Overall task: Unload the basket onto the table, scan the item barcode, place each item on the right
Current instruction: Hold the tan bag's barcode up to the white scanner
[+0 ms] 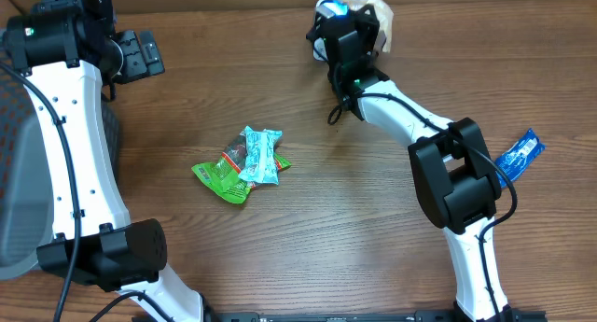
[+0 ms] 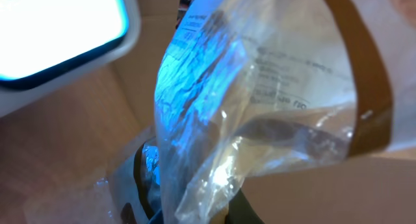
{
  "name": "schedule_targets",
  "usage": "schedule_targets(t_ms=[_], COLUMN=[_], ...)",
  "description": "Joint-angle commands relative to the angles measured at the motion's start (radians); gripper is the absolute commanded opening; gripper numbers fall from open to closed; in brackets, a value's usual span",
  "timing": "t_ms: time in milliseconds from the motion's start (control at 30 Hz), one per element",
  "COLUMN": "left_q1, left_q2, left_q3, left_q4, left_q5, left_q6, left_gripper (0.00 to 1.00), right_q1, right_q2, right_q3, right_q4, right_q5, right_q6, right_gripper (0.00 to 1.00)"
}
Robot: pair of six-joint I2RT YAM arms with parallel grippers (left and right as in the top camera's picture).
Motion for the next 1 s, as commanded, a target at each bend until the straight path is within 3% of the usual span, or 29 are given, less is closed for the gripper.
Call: schedule_targets(t_ms=[0,467,967], left_q1=[-0.007,-0.007,-0.007], left_q2=[0.01,0.01,0.01], left_q3=[0.005,0.005,0.005], left_q4=[0.0,0.0,0.0], left_q5=[0.005,0.005,0.005], left_q6=[0.019,0.019,0.019], left_gripper=[1.0,1.0,1.0], right_q1=[0.011,0.001,0.027], right_q2=[-0.002,0.0,-0.011], right_q3=[0.02,0.02,0.02], right_q4=[-0.053,-0.033,-0.016], right_q5=[-0.031,-0.101,-0.032], right_q6=[-0.078,-0.078,-0.077], right_gripper=[0.04,0.04,0.04])
